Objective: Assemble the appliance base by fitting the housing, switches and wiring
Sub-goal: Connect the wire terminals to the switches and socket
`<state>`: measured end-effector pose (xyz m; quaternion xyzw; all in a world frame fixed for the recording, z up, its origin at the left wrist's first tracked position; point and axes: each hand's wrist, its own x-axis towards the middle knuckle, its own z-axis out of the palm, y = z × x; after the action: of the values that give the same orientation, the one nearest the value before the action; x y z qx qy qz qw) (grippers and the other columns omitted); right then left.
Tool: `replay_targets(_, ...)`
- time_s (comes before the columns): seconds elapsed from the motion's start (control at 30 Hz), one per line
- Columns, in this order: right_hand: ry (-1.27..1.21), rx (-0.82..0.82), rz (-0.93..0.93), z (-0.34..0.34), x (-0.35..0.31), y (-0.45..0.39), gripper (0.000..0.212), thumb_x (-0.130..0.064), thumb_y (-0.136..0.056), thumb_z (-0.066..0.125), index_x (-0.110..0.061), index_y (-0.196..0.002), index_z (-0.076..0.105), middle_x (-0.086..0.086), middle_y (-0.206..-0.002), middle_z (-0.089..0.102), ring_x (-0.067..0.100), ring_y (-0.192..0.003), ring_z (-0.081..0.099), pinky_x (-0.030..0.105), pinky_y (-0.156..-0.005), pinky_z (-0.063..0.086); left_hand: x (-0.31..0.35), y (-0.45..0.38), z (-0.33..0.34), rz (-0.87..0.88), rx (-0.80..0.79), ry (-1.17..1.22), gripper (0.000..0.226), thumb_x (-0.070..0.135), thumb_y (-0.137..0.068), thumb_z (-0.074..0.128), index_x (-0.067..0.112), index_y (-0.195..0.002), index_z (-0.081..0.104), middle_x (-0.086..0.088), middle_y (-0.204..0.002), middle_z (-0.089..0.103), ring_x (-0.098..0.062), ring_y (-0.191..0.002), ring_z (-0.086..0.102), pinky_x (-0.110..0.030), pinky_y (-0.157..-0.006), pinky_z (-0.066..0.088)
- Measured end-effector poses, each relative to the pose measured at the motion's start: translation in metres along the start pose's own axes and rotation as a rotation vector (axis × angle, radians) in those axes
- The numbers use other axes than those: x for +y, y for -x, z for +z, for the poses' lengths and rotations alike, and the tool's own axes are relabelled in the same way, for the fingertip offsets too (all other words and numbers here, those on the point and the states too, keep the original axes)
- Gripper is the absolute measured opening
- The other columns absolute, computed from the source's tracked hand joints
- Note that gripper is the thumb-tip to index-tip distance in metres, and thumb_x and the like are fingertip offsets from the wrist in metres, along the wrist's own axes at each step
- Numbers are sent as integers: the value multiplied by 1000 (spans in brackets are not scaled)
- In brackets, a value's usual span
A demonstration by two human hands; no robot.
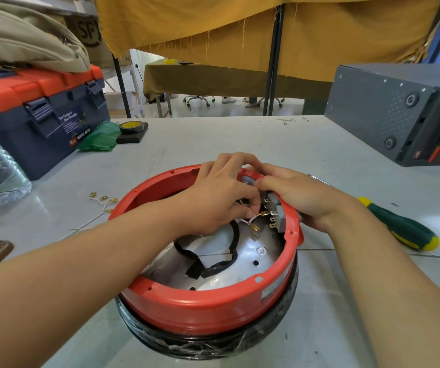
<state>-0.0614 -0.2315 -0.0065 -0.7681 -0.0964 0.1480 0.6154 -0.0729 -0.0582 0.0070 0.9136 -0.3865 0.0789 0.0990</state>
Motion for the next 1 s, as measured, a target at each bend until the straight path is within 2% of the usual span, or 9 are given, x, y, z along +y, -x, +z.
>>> replay_targets(0.17, 1, -11, 7, 0, 0, 0, 34, -15, -93, 49, -28, -122, 58, 21, -115, 66, 37, -107, 62, 56, -97, 46, 0, 1, 1, 16, 21, -21, 5, 33, -89, 58, 34, -92, 62, 5, -141, 23, -10, -125, 16, -28, -97, 12)
replay_targets(0.3, -18, -32, 1, 0, 1, 1, 34, -15, -93, 49, -29, -124, 57, 12, -108, 71, 30, -100, 68, 51, -95, 49, 0, 1, 2, 21, 41, -32, 5, 32, -89, 58, 33, -92, 62, 4, -141, 24, -13, -126, 17, -32, -101, 13)
replay_targets(0.43, -24, -43, -6, 0, 1, 1, 37, -14, -94, 48, -31, -126, 55, 12, -111, 70, 31, -101, 67, 52, -94, 50, 0, 1, 3, 27, 59, -55, 7, 33, -90, 57, 31, -93, 63, 4, -140, 25, -12, -125, 17, -32, -100, 14)
replay_targets(0.63, -60, -65, -10, 1, 1, 2, 35, -14, -94, 48, -29, -125, 55, 16, -109, 70, 32, -98, 68, 40, -84, 55, 3, 2, 4, 22, 72, -64, 7, 32, -89, 57, 29, -93, 62, 3, -141, 26, -15, -126, 19, -33, -103, 14)
replay_targets(0.73, -77, -71, -11, 0, 2, 1, 35, -13, -95, 47, -28, -125, 56, 12, -105, 72, 31, -97, 69, 37, -81, 56, 6, 1, 4, 12, 83, -64, 7, 30, -89, 58, 27, -93, 62, 2, -141, 27, -16, -125, 20, -33, -102, 14)
replay_targets(0.9, -76, -73, -15, 0, 1, 1, 37, -12, -96, 45, -30, -126, 56, 10, -102, 73, 33, -99, 68, 41, -87, 54, 7, 1, 3, 3, 85, -54, 5, 28, -88, 59, 26, -91, 63, 4, -140, 27, -13, -124, 18, -30, -101, 12)
replay_targets(1.0, -64, -68, -16, 0, 1, 0, 37, -11, -96, 44, -30, -125, 57, 9, -101, 74, 33, -96, 69, 41, -84, 54, 7, 1, 2, -4, 78, -32, 4, 28, -87, 61, 27, -90, 63, 5, -140, 27, -10, -123, 18, -27, -99, 12)
